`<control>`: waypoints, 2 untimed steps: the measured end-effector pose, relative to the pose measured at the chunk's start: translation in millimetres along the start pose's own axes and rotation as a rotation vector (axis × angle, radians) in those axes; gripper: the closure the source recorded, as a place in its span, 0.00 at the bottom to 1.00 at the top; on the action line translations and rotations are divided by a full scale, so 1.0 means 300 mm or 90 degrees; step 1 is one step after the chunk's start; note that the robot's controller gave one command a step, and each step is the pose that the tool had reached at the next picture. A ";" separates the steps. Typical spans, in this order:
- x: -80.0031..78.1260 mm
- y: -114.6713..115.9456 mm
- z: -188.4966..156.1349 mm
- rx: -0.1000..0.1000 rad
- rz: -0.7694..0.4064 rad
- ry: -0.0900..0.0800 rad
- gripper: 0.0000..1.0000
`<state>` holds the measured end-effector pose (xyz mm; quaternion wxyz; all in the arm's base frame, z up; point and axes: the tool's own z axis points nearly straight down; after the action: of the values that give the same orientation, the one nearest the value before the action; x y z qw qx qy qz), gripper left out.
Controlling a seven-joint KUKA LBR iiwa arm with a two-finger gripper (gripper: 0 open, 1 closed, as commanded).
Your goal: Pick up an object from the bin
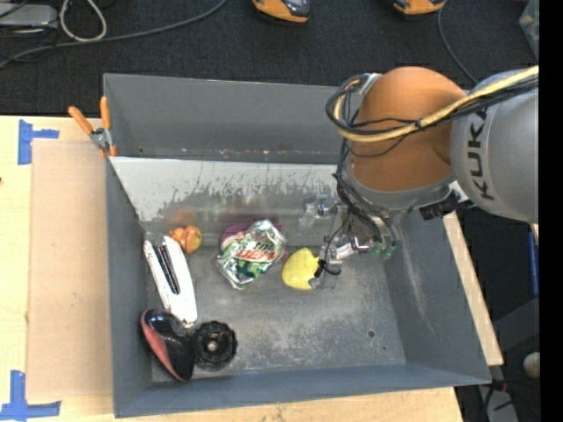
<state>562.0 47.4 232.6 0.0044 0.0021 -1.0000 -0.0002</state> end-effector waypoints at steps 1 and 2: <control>-0.005 -0.001 -0.013 0.000 0.001 -0.005 0.00; -0.068 -0.099 0.229 0.000 -0.020 -0.008 0.00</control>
Offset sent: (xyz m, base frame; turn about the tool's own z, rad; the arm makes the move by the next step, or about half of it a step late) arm 0.0395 -0.0676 -0.1626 -0.0719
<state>581.7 17.8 163.6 -0.0019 0.0180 -0.9998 -0.0005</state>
